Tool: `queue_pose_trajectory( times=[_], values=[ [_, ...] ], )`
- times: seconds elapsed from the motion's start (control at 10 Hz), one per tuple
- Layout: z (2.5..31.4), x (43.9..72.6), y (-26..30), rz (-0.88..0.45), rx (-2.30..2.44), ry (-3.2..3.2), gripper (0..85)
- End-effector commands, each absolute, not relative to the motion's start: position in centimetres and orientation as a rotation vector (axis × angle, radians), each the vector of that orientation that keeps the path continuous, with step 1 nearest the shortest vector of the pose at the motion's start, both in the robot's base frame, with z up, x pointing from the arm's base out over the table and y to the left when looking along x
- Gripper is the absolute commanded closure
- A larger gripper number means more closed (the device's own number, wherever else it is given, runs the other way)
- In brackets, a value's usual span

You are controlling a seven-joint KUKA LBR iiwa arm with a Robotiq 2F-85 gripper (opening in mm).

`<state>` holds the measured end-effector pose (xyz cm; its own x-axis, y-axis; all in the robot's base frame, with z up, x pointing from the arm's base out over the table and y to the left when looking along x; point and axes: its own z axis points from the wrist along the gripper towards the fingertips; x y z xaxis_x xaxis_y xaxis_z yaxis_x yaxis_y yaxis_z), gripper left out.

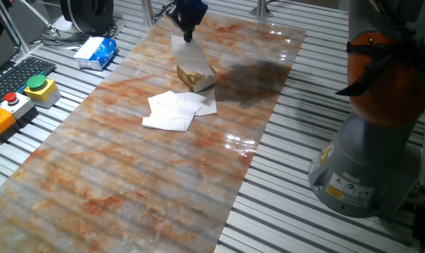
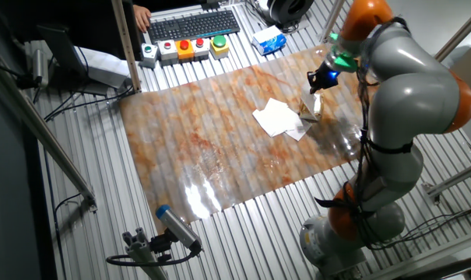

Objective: Pull out a napkin

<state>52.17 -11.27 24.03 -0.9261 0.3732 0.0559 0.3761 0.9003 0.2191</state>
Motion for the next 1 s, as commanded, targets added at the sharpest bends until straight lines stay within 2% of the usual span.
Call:
queue_pose_trajectory(
  times=[0.0,0.5,0.8,0.9],
  values=[
    [24.13,52.09,-11.18,-0.353,-0.599,-3.052,85.0],
    [23.68,52.22,-11.67,-0.303,-0.573,-3.055,85.0],
    [23.68,52.22,-11.67,-0.231,-0.512,-3.113,85.0],
    [23.68,52.22,-11.67,-0.165,-0.442,-3.157,85.0]
  ],
)
